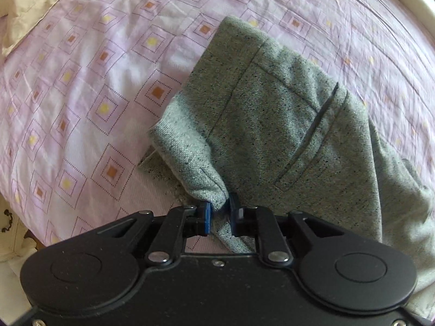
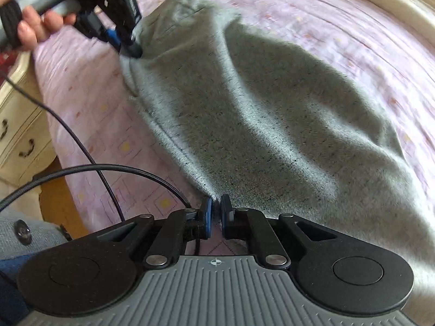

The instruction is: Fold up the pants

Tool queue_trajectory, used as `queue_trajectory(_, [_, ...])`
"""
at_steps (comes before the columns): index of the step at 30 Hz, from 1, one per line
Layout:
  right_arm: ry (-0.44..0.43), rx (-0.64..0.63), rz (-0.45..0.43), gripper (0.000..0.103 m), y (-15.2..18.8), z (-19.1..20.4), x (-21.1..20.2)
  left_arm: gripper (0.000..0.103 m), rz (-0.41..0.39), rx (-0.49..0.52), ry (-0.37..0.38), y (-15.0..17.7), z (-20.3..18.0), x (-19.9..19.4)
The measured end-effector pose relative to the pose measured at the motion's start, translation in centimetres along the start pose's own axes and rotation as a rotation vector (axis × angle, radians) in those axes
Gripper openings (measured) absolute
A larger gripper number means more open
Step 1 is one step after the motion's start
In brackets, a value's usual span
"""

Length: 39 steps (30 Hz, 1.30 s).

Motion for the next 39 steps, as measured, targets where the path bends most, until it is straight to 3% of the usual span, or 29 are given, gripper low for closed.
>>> queue_trajectory(4, [0.024, 0.183, -0.089, 0.011, 0.9, -1.8, -3.9, 0.022, 0.000, 0.037, -0.018, -0.1, -0.4, 0.2])
queue_trajectory(8, [0.138, 0.482, -0.180, 0.011, 4.1, -6.8, -8.2, 0.023, -0.002, 0.040, -0.025, -0.1, -0.6, 0.4])
queue_trajectory(14, [0.369, 0.992, -0.322, 0.014, 13.3, -17.6, -14.3, 0.023, -0.022, 0.070, -0.095, 0.2, -2.1, 0.6])
queue_trajectory(18, [0.500, 1.235, -0.393, 0.015, 20.1, -24.7, -17.6, 0.024, -0.049, 0.080, -0.172, 0.9, -3.3, 0.4])
queue_trajectory(24, [0.607, 1.385, -0.428, 0.016, 27.0, -31.9, -20.3, 0.028, -0.088, 0.039, -0.247, 2.5, -4.2, -2.1])
queue_trajectory(30, [0.589, 1.467, -0.441, 0.021, 30.0, -35.9, -20.1, 0.028, -0.153, -0.121, -0.270, 5.2, -3.6, -5.9])
queue_trajectory(33, [0.574, 1.471, -0.438, 0.021, 30.5, -36.9, -19.9, 0.027, -0.201, -0.135, -0.204, 6.6, -5.7, -7.5])
queue_trajectory(39, [0.583, 1.483, -0.418, 0.021, 31.6, -38.0, -19.6, 0.028, -0.208, 0.006, -0.028, 9.5, -15.3, -8.1])
Point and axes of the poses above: each gripper's, at about its wrist camera, not at the fingertips, and x roughly the way its jaws point, z to its left, y to its underside, the point moved 9 cm from there along x, roughly the way its jaws point, and after that the axes turned 7 degrees about x, right-handed, at the moved point
